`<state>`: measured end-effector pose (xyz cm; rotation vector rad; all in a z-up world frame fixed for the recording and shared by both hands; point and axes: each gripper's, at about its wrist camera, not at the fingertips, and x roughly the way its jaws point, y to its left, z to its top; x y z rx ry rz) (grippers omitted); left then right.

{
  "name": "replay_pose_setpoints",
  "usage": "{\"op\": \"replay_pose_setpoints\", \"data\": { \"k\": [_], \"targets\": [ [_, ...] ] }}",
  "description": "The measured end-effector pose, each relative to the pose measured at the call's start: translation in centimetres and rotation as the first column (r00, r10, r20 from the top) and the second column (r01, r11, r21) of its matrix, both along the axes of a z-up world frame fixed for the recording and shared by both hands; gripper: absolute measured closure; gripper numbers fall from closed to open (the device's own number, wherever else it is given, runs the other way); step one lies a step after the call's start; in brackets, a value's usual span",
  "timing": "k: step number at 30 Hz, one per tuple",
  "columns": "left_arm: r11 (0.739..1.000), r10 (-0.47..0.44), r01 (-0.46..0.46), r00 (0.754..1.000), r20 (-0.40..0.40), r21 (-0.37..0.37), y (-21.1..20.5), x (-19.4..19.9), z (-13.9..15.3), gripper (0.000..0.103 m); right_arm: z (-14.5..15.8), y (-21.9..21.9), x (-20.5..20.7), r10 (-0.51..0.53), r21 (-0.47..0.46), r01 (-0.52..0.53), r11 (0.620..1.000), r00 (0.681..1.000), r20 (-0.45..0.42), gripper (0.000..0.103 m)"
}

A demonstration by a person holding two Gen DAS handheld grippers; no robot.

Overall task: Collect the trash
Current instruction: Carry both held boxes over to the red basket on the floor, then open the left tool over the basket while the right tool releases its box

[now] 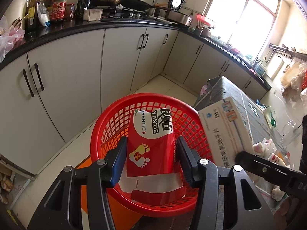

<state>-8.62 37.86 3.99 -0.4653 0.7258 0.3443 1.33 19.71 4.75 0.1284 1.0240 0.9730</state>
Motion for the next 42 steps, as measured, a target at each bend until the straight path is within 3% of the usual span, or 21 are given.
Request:
{"op": "replay_pose_setpoints", "data": {
  "k": [11,23,27,33,39,42],
  "targets": [
    [1.0,0.013,-0.013,0.999,-0.029,-0.013,1.1,0.4,-1.7,0.049,-2.5,2.2,1.8,-0.019,-0.041,0.017,0.999,0.998,-0.056,0.086],
    [0.999,0.009,-0.009,1.0,-0.012,-0.034,1.0,0.1,-1.3,0.043,-1.5,1.5,1.5,-0.026,-0.022,0.026,0.999,0.999,-0.039,0.084],
    [0.999,0.002,-0.002,1.0,0.007,-0.034,0.5,-0.5,-0.7,0.043,-0.6,0.3,0.9,-0.034,-0.007,0.033,0.999,0.999,-0.017,0.083],
    [1.0,-0.015,0.015,0.999,0.032,-0.021,-1.2,-1.6,0.2,0.042,0.0,-2.7,-0.3,-0.066,-0.007,0.066,0.998,0.998,0.012,0.07],
    [0.997,-0.074,0.073,0.996,0.044,0.025,-5.0,-2.1,0.8,0.04,0.3,-7.0,-1.5,-0.126,-0.009,0.127,0.992,0.991,0.041,0.07],
    [0.992,-0.121,0.119,0.991,0.048,0.04,-7.5,-1.9,1.0,0.04,1.0,-9.5,-2.9,-0.157,-0.01,0.159,0.987,0.981,0.113,0.07]
  ]
}}
